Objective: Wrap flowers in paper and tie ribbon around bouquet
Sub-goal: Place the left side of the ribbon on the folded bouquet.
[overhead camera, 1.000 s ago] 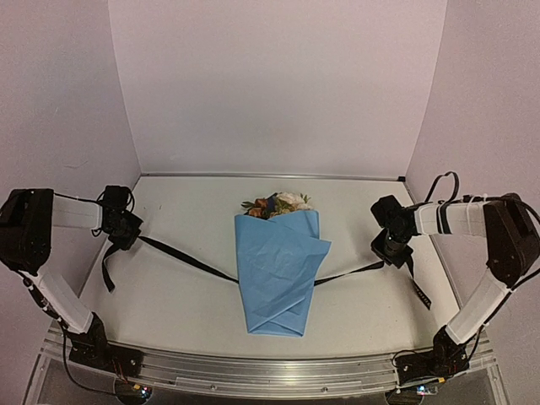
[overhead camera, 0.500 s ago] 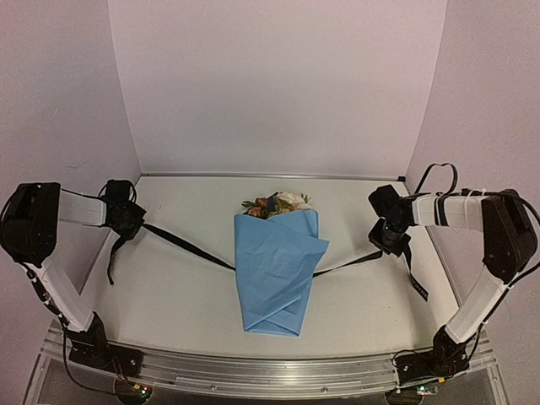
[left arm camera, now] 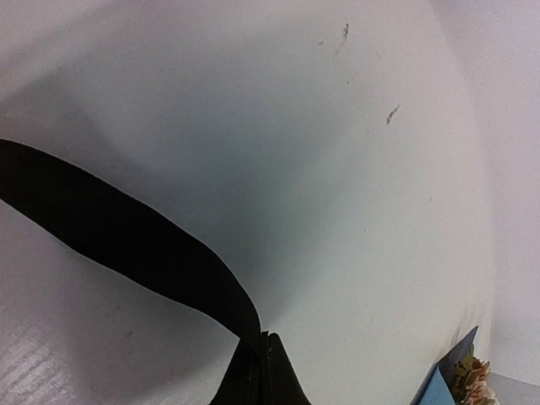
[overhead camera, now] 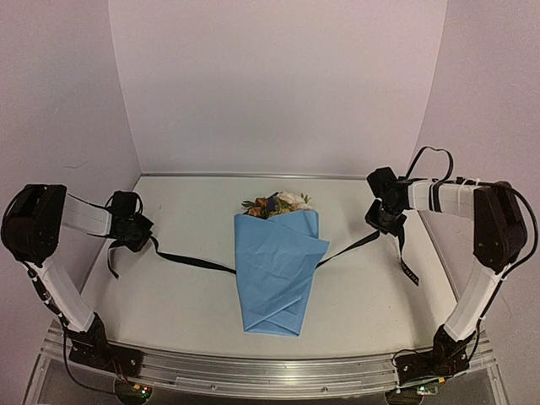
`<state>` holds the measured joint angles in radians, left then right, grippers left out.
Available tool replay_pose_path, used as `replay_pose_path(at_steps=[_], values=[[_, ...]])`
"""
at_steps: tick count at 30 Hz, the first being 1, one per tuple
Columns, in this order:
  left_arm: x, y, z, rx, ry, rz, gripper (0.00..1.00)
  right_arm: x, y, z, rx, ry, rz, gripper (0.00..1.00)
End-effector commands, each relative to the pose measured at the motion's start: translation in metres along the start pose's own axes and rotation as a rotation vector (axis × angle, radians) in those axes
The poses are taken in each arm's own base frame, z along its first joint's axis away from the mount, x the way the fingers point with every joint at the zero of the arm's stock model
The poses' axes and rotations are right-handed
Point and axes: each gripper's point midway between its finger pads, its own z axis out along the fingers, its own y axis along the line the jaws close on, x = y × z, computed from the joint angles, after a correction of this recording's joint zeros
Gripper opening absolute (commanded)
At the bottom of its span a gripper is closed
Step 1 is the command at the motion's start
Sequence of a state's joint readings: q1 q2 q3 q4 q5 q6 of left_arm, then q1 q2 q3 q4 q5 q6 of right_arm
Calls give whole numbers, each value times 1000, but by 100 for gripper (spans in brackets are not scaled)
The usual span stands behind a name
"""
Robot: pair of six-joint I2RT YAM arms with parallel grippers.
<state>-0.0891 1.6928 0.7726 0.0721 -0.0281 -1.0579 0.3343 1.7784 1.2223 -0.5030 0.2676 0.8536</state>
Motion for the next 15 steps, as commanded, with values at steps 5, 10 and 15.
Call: replay_pose_path(at_steps=[5,10,15], values=[[-5,-15,-2,24,-41,23,0,-36,9,-35,-87,-123,-30,0],[-18,-13,-11,14,-67,19,0,-3,31,-50,-176,-74,-106,0],[-13,-19,-12,39,-35,35,0,45,60,-64,-251,-48,-245,0]])
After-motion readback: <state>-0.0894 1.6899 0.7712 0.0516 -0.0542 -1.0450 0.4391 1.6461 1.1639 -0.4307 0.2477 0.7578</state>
